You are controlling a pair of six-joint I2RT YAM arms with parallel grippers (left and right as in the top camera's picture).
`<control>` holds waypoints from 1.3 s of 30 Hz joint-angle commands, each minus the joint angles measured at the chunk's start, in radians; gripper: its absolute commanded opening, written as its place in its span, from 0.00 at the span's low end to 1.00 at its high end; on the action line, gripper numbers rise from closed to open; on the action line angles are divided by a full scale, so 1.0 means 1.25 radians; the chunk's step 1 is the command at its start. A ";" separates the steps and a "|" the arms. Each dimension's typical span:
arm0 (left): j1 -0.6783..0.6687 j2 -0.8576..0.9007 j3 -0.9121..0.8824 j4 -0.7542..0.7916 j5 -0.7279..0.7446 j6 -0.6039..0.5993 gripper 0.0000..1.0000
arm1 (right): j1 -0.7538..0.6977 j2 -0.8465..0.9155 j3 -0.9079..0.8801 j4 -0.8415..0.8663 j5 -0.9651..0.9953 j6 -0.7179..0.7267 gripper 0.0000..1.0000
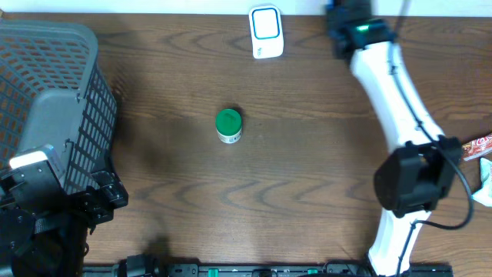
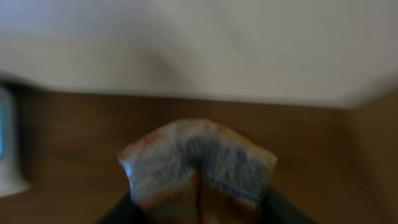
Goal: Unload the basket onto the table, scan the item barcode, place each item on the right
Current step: 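Swing the right arm to the far right holding the tissue pack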
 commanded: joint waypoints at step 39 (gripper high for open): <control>-0.003 -0.002 -0.001 0.001 0.008 -0.007 0.98 | -0.473 0.032 -0.097 -0.124 0.089 0.030 0.99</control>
